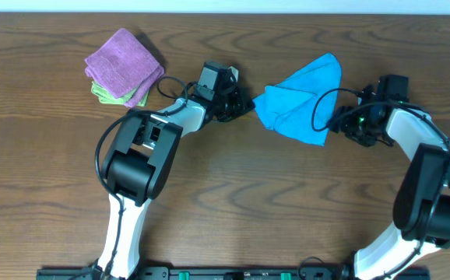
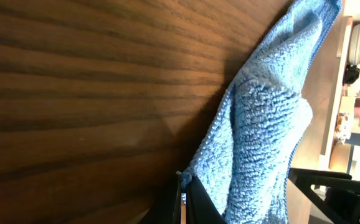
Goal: Fold the cloth
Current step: 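Hold the cloth with both grippers and pull it apart to spread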
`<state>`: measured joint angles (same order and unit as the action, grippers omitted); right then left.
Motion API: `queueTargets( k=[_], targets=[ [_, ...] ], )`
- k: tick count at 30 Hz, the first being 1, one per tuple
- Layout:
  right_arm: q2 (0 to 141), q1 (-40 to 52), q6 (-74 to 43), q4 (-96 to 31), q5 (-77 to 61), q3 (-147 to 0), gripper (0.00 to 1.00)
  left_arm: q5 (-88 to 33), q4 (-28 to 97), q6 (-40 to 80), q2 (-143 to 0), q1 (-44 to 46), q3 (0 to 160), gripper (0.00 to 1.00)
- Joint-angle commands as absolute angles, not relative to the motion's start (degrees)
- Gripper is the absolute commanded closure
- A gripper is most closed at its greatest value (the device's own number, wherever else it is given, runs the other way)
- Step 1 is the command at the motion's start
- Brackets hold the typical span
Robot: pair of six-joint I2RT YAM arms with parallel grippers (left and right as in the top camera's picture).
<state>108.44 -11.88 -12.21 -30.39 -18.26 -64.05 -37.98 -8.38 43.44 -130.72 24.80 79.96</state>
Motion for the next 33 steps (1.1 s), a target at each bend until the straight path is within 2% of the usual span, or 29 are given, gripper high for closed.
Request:
queueTargets(
  k=[1,19,21,22,24,25,26,33],
  targets=[
    [109.01,-11.16,-13.82,-30.61,-21.71,-61.95,0.34,-39.0,-8.23,42.19,-132.22,24.73,79.05,0.94],
    [109.16,-2.96,-16.93,-28.69,-20.51,-61.01,0.37,-39.4,-8.4,42.19,-132.22,24.73,79.05,0.94],
    [109.49,-2.9,-16.93,-28.69,-20.38,-60.99,0.4,-39.7,-8.62,42.19,-132.22,24.73,79.05,0.94],
    [109.84,-2.92,-16.93,-28.69,-20.38,-60.95,0.46,-40.01,-8.86,42.19,-132.22,24.73,79.05,0.94],
    [110.5,-2.92,-16.84,-28.71,-20.32,-60.95,0.7,-40.12,-9.23,42.19,-132.22,24.71,79.05,0.94],
    [110.56,-2.92,-16.6,-28.71,-20.27,-60.95,0.89,-40.16,-9.28,42.19,-132.22,24.71,79.05,0.94],
    [110.54,-2.92,-16.6,-28.67,-19.66,-60.95,0.98,-40.36,-9.28,42.19,-132.2,24.6,79.05,0.94],
    [106.87,-4.21,-12.34,-29.36,-19.51,-61.87,0.99,-44.71,-9.45,42.19,-132.18,21.37,81.08,0.94]
  ],
)
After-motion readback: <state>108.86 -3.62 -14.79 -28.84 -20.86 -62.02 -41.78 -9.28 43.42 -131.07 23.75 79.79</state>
